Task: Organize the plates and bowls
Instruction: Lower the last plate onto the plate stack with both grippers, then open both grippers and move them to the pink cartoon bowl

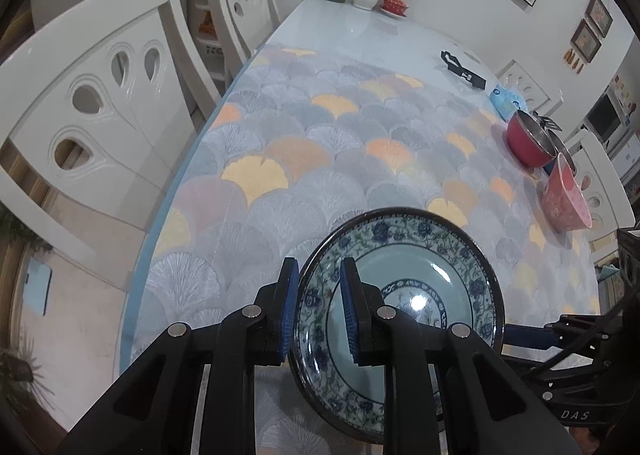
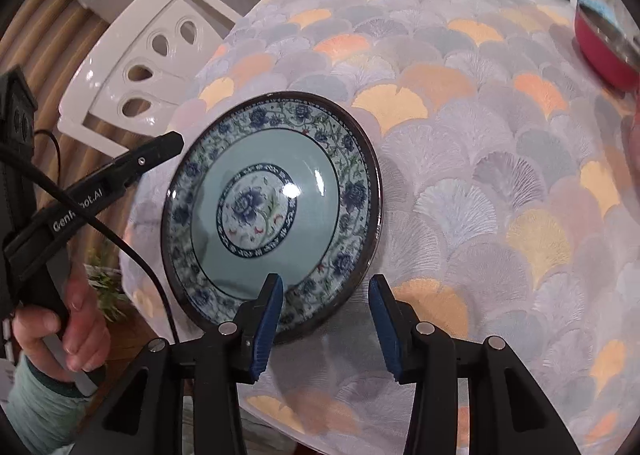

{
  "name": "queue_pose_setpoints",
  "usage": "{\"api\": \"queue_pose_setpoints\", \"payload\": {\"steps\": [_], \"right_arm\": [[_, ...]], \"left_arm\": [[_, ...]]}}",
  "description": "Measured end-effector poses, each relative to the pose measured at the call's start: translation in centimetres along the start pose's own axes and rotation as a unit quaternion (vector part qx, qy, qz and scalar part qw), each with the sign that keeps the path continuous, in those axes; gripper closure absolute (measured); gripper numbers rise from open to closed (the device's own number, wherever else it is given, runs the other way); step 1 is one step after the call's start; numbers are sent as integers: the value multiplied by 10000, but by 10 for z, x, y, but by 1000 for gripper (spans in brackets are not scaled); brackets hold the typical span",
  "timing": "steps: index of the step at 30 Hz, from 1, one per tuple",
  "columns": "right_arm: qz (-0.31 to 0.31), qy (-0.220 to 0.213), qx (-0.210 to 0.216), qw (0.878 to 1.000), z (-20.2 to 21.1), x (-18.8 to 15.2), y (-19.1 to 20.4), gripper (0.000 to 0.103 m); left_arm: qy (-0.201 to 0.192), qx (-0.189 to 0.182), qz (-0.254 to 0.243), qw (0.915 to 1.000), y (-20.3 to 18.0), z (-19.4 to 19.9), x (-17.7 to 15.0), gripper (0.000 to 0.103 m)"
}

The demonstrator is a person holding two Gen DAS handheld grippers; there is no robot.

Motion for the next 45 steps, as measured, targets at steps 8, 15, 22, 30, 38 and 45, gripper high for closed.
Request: {"api": "queue_pose_setpoints", "payload": {"steps": [8, 15, 22, 30, 38, 45], "right_arm": [[138, 10, -75, 9999, -2, 4, 6, 50], [177, -588, -440, 9971, 47, 24, -12, 50], [-384, -1701, -911, 9804, 145, 53, -70, 49], [-1777, -2679, -1194, 9393, 238, 27, -187, 48], [-2710, -2418, -1094, 9253, 257, -31, -297, 48], [-2663, -1757, -888, 9436, 215, -54, -347, 48]], "left_arm": [[-106, -31, 15, 9999, -3, 9, 7, 84], [-402, -179, -268, 9987, -28, 30, 34, 84], [-1148, -620, -855, 9878, -100, 73, 103, 76], [-1446, -1358, -1271, 9718, -221, 90, 130, 70], [-238, -1810, -1298, 9746, -336, 5, 85, 69], [512, -1710, -1161, 9771, -390, -68, 37, 70]]}}
Point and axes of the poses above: each gripper's, at about its wrist camera, not at the fingertips, and z roughly against the way its jaws point, y to its left, x to its top, the point moved 10 cm from there along -z, roughly the way its jaws point, and after that the axes turned 12 degrees about z, right-handed, at the moved point
